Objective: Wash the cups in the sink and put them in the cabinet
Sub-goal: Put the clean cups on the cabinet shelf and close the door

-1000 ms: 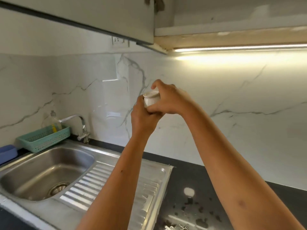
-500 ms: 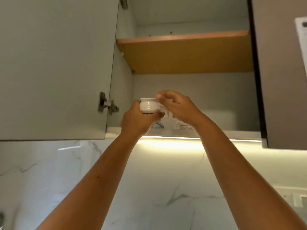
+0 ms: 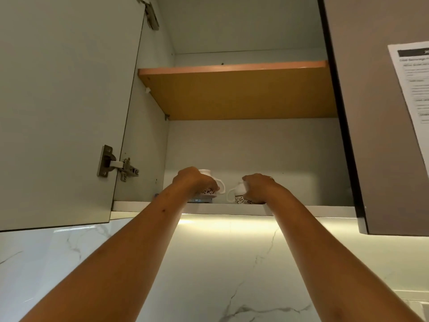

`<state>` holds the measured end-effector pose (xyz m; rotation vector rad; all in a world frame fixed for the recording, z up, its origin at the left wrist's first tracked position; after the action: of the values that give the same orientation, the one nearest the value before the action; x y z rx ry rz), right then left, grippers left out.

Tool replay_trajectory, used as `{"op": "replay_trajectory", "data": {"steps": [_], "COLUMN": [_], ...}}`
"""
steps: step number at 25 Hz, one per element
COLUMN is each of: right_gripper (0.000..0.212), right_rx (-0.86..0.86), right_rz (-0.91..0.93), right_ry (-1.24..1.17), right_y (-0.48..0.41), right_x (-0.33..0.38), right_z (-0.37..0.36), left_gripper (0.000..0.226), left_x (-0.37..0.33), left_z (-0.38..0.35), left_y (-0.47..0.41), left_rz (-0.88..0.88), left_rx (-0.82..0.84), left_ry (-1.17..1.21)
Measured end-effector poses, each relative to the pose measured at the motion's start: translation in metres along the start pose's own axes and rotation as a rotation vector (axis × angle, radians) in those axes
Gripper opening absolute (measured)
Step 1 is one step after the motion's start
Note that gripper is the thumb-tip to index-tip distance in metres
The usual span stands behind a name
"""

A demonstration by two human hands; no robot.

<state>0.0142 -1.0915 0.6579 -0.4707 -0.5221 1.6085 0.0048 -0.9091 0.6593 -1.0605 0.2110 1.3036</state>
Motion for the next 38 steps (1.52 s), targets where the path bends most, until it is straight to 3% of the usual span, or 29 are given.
{"op": "replay_trajectory", "data": {"steps": [5, 12, 20, 27, 38], "right_gripper": [0.058, 0.048, 0.044, 0.052, 0.048], "right_rx": [-0.041, -0.163, -0.176, -0.089, -0.194], "right_rz": [-0.002, 0.016, 0.015, 0.033, -0.016], "right_ry": [-0.033, -0.086, -0.01, 0.103, -0.002], "right_y": [-0.004, 0.011, 0.008, 0.001, 0.012], "right_x": [-0.002, 0.002, 0.002, 0.002, 0.001], "right_z": [-0.005, 0.003, 0.006, 0.004, 0.009], "left_gripper": [0.067, 0.096, 0.08, 0.07, 0.062], "left_x": [-0.005, -0.001, 0.004, 0.004, 0.004], "left_z": [-0.008, -0.021, -0.022, -0.019, -0.017], "left_y": [-0.008, -0.005, -0.008, -0.016, -0.02], "left_rz": [-0.003, -0.131, -0.216, -0.248, -0.243], "left_rx": [-0.005, -0.06, -0.05, -0.096, -0.079], "left_ry": [-0.252, -0.319, -0.38, -0.47, -0.419]}}
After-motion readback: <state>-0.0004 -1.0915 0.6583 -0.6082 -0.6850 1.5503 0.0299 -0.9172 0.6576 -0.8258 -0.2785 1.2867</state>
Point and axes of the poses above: each hand's wrist, its own y-axis away from the middle knuckle, its own z-axis out of the back of the hand, x = y × z, the point moved 2 cm from there along -y, towards the middle knuckle, and after that the axes turned 2 degrees about z, right-handed, at the moved point
